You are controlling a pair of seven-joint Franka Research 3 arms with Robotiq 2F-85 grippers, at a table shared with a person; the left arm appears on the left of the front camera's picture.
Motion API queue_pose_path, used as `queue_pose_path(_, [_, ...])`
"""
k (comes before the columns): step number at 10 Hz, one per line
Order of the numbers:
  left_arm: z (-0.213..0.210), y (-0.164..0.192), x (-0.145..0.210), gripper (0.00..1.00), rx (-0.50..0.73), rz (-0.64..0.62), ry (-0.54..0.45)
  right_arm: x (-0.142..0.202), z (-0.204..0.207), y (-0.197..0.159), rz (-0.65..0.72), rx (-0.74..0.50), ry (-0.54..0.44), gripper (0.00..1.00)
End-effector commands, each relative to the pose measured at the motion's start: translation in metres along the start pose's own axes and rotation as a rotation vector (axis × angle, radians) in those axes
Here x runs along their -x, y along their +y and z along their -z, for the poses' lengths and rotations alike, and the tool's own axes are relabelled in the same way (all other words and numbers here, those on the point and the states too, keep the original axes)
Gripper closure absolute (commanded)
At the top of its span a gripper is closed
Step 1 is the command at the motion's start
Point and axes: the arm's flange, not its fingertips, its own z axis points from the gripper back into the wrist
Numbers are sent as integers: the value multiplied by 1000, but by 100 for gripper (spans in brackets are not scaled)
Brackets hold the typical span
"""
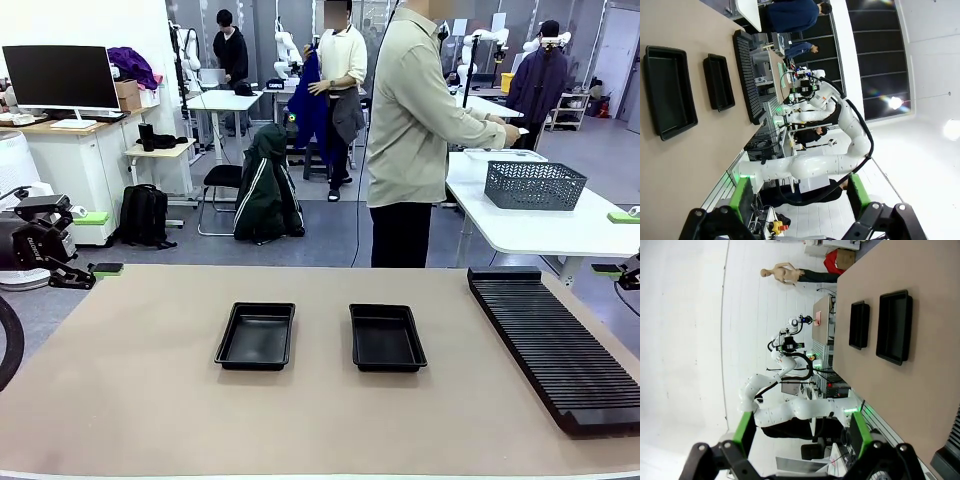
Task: Inspect and transfer BCBs to ESD trays.
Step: Pick up the Blank PCB from the PCB Rack and place it in the left ESD tray.
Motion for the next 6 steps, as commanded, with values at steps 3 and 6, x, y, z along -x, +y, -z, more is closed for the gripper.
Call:
queue_pose_path(3, [0,0,1,0,-6,1,-4,0,0,0,-2,3,3,0])
queue_pose_path(6, [0,0,1,0,-6,1,-4,0,0,0,-2,3,3,0])
